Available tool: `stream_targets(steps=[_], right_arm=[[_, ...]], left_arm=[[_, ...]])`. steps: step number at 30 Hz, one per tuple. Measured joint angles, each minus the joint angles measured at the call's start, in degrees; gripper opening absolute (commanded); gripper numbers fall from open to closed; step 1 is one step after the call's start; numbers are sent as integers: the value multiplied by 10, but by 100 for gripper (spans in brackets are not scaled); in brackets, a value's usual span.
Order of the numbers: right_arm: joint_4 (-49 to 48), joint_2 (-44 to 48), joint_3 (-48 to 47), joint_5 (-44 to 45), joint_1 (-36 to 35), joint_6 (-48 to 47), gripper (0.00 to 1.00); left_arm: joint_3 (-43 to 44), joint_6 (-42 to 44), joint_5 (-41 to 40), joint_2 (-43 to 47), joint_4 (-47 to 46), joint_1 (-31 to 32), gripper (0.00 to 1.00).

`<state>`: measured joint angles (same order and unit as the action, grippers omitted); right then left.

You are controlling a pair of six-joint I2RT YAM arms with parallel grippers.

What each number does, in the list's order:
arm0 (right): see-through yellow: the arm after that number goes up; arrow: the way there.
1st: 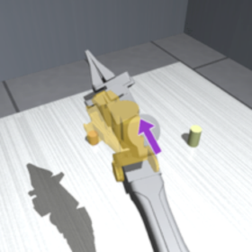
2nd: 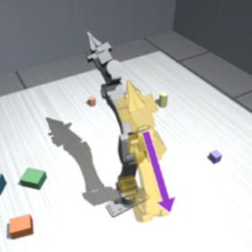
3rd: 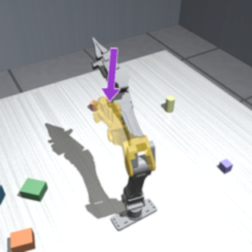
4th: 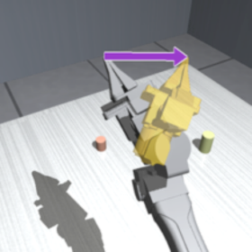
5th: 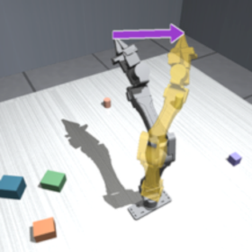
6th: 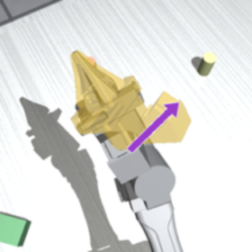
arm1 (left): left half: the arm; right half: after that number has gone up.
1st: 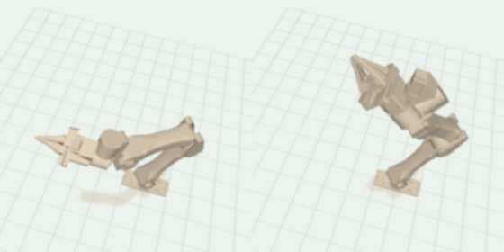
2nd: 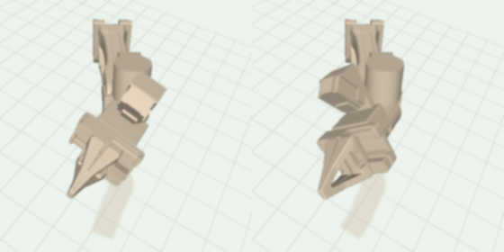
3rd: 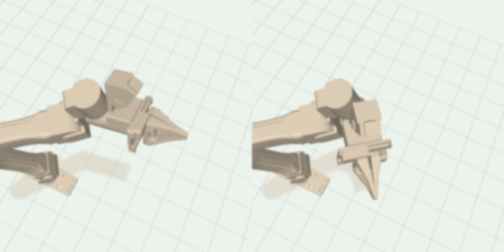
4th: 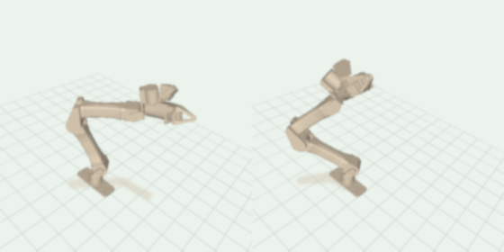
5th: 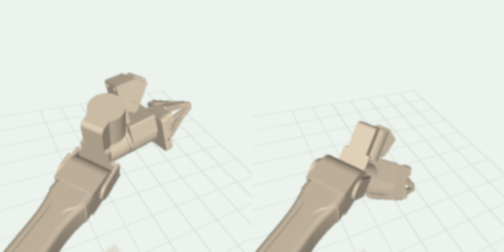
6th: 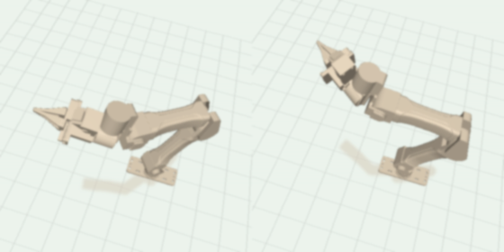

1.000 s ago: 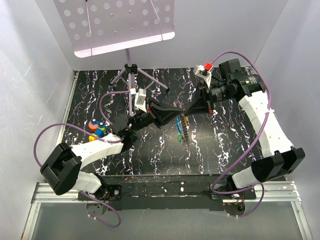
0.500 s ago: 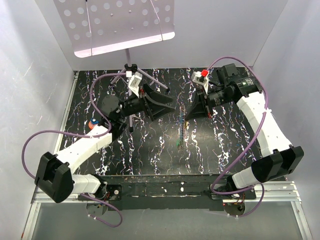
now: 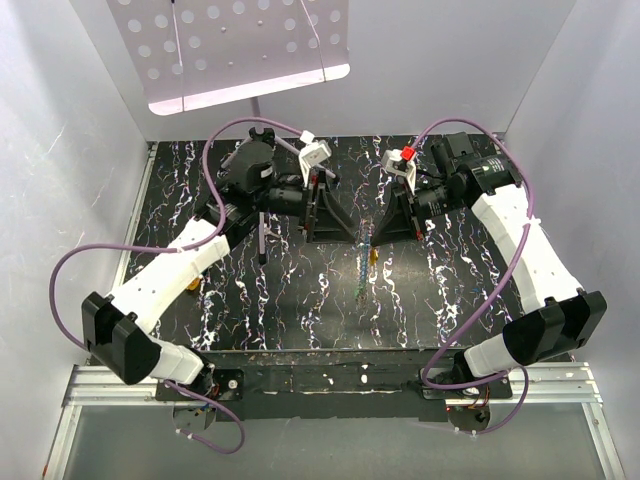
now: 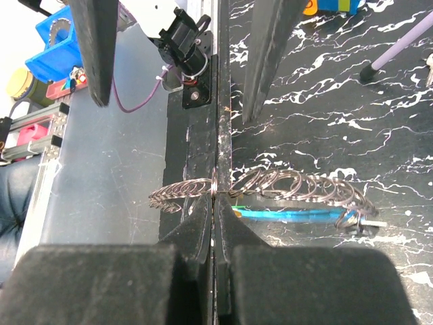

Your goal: Put the keys on the keyring

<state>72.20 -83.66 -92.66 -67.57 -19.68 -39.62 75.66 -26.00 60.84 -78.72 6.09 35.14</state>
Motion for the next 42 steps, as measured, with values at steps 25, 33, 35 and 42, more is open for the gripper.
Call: stream_targets(steps=[25, 33, 35, 42], right_arm=[[2, 0, 16, -3, -2, -9, 1], [2, 0, 17, -4, -2, -9, 1], [2, -1, 17, -5, -2, -9, 1], [2, -2, 17, -6, -2, -9, 1]], left_arm=[[87, 145, -81, -65, 218, 56, 44], [85, 169, -105, -35, 233, 37, 47], [77, 151, -90, -23, 206, 31, 47], [61, 79, -39, -24, 113, 31, 45]])
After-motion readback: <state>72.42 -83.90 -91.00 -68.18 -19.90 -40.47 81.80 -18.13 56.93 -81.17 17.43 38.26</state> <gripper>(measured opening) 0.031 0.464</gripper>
